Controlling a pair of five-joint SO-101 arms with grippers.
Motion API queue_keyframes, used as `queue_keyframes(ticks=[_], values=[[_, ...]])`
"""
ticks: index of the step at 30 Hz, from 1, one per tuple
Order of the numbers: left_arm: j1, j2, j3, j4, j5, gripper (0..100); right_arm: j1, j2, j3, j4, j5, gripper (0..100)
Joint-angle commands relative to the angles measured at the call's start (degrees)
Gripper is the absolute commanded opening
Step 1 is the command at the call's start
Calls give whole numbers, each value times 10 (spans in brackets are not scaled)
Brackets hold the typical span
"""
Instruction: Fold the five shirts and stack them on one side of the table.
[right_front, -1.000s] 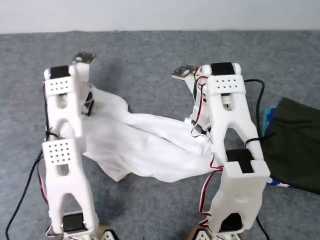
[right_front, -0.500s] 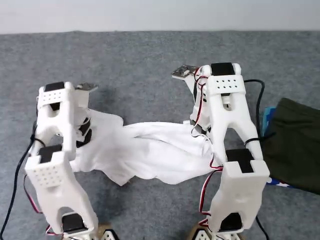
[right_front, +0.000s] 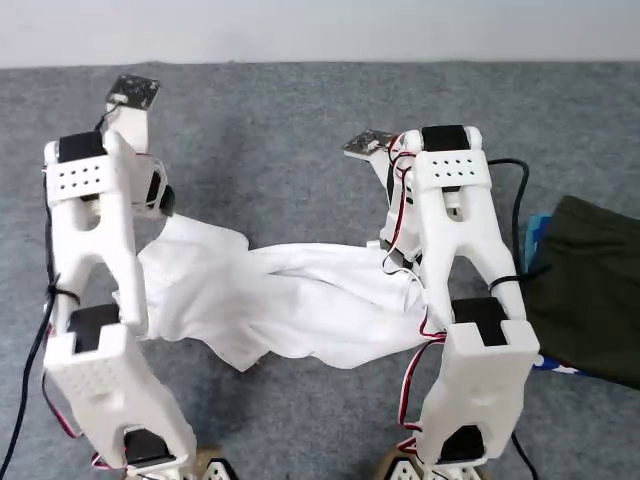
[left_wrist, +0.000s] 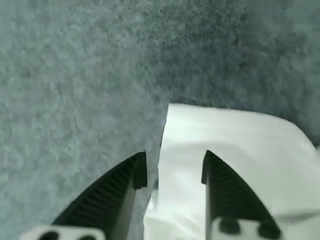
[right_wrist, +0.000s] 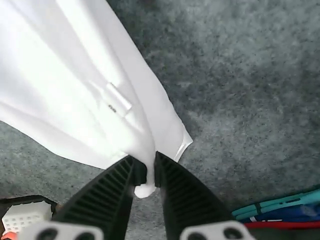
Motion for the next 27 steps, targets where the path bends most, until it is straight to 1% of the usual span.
queue_keyframes(ticks=[1,9,15,18,20,22,25,27], values=[[7,48,-68,-13,5,193,1,-39,-4,22,3,9],[7,240,-261,41,3,195,2,-39,-4,22,2,9],[9,368,-451,142,1,195,2,-39,-4,22,2,9],[10,423,-529,188,-18,190,2,-39,-4,22,2,9],[9,450,-558,198,-19,164,2,-39,-4,22,2,9],[11,452,-563,198,-21,110,4,-40,-4,22,3,9],[33,447,-553,198,-32,20,6,-43,-4,22,4,9],[47,447,-550,198,-54,15,7,-44,-4,22,4,9]])
